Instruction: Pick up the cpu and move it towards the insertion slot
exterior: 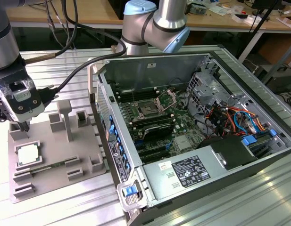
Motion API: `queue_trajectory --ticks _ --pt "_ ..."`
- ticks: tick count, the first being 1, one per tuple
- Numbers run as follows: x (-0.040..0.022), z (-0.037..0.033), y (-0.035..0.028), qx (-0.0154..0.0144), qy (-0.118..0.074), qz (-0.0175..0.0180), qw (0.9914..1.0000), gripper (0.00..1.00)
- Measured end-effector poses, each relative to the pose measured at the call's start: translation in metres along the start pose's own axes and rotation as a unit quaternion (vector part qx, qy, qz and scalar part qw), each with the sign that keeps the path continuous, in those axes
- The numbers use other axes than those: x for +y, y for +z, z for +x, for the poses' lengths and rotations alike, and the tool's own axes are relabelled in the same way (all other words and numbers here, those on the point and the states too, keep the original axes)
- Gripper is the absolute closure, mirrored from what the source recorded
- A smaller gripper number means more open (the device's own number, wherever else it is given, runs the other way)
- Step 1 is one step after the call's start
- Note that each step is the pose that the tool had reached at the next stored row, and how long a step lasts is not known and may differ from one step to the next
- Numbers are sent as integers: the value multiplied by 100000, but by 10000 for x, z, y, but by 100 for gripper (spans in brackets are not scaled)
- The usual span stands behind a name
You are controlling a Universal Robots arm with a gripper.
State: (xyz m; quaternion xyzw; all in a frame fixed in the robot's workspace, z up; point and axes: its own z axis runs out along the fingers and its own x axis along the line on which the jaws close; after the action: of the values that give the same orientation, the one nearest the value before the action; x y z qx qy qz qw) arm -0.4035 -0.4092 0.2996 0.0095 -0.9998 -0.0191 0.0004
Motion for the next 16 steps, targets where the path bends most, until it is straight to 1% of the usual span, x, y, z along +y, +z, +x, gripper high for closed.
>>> queue_trajectory --ticks 16 --pt "-3 0 56 1 -2 0 100000 89"
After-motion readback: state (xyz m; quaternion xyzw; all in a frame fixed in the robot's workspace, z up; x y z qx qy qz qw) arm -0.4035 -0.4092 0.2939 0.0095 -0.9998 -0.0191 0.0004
